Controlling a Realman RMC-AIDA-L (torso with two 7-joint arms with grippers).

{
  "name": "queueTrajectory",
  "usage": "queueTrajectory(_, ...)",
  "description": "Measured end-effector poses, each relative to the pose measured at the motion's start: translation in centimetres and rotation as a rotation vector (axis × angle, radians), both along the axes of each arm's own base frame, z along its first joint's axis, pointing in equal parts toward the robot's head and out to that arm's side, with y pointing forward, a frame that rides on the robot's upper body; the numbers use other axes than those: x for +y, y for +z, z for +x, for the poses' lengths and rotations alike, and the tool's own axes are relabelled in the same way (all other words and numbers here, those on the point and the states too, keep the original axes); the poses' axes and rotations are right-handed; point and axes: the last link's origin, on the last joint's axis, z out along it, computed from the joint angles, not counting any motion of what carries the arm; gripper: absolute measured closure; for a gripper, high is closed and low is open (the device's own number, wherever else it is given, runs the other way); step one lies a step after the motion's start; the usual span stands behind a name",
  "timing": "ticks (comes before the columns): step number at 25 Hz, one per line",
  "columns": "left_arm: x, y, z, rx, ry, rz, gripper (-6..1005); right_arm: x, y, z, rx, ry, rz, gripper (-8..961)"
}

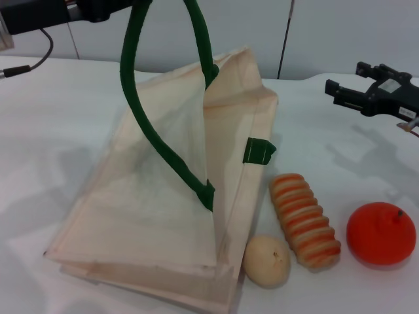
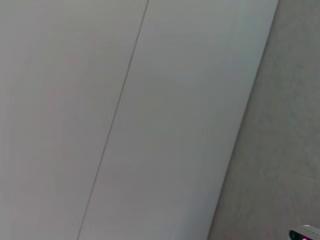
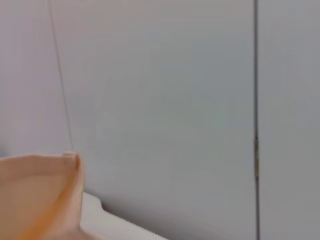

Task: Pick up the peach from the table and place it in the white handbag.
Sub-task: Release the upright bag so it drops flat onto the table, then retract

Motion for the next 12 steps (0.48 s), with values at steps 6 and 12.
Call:
queueTrajectory(6, 0.33, -0.10, -0.23, 0.000, 0.031, 0.011, 831, -0.18, 0.36, 0.39, 0.024, -0.013, 0.029, 60)
queueTrajectory(12, 0.36, 0.00, -0.44, -0.009, 0.044, 0.021, 714, -0.15, 0.47, 0.47, 0.025, -0.016, 0.035, 60)
